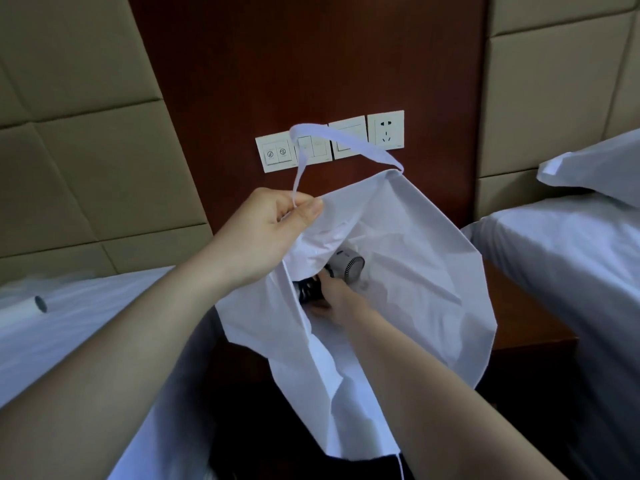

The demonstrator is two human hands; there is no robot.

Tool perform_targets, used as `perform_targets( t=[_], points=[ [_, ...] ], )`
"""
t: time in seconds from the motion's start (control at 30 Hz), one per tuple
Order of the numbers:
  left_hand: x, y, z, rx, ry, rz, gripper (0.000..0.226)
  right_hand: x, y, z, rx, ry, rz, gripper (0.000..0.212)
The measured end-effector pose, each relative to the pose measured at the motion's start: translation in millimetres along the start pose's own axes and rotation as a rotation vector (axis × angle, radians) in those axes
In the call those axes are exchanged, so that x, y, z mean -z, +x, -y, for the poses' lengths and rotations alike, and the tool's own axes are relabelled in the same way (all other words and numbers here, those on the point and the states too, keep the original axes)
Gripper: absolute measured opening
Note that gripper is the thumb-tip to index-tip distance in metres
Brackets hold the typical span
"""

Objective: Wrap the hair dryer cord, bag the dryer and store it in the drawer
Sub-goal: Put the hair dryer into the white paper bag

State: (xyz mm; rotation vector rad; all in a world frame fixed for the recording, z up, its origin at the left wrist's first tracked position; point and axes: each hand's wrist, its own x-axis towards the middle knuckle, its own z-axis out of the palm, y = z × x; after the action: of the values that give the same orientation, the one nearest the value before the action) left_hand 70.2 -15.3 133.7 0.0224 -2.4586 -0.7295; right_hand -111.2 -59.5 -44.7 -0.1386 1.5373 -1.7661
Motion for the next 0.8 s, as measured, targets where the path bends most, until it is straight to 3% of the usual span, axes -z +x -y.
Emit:
perform_targets(
  t=[0.07,0.23,0.57,0.77,0.8],
  points=[
    [-1,-2,1,0.012,-0.011,-0.005,0.043,6,-18,8,-0.006,-0.139,0.014,0.049],
    [-7,-11,1,0.019,-0.058,0.023,0.05,34,-69,9,0.211,-0.607,-0.013,0.049],
    [-43,-29,-8,0.034,0.021,0.126,0.047,117,-190,3,0.272,-0.962,0.261,0.023],
    [-79,-54,-15,0.11,-0.044,0.327,0.029,168,-248,2,0.333,-1.04,0.327,0.024],
    [-88,-56,-15,0.12,-0.034,0.362,0.035,178,-254,1,0.33,-1.058,0.334,0.023]
  ],
)
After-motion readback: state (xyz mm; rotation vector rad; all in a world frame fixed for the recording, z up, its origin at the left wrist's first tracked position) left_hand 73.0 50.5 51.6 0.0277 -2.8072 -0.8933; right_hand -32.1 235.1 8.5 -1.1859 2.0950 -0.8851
